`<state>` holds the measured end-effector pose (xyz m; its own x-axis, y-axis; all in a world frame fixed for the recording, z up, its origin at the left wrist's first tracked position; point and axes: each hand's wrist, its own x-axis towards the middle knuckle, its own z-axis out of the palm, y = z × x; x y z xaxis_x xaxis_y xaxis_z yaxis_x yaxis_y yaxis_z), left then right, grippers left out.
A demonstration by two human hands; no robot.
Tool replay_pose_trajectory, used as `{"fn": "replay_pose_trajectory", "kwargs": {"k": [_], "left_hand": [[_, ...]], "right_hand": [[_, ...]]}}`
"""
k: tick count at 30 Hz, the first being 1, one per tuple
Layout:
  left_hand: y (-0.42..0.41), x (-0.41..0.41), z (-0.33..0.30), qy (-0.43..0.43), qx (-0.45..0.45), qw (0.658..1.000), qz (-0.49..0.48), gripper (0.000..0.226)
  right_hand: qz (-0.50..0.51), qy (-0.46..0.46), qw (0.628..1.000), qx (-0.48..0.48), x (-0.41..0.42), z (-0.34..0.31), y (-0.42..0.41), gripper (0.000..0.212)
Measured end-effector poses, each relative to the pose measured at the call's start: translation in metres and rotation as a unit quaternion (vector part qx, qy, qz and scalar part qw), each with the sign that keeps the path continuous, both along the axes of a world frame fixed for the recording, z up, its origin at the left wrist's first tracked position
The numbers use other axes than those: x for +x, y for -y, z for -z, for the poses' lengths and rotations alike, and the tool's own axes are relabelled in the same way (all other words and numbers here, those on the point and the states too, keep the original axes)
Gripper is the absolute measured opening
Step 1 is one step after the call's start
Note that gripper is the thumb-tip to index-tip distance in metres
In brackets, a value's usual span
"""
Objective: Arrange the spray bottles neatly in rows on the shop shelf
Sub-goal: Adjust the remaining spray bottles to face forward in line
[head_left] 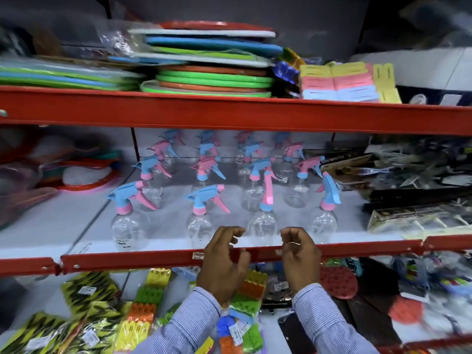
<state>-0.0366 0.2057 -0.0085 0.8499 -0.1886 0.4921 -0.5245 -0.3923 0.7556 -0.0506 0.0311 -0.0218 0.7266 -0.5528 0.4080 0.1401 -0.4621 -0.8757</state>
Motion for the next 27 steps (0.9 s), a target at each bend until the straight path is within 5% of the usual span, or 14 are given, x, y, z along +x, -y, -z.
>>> {"fn": "replay_pose_trajectory", "kwargs": {"k": [10, 22, 27], "left_hand": [[0.064, 0.017, 0.001, -0.075, -0.009, 0.993, -0.095, 0.041], [0.065, 0.02, -0.005, -0.113, 0.021, 0.988, -0.105, 0.072], [0.061, 0.012, 0.001, -0.115, -0.018, 0.988, -0.102, 0.061]], "right_hand": [[-0.245, -0.172, 0.95, -0.085, 0.043, -0.02, 0.044, 0.061], [-0.245, -0.136, 0.957, -0.072, 0.018, -0.011, 0.049, 0.038], [-0.252, -0.162, 0.951, -0.074, 0.019, -0.014, 0.047, 0.058]]}}
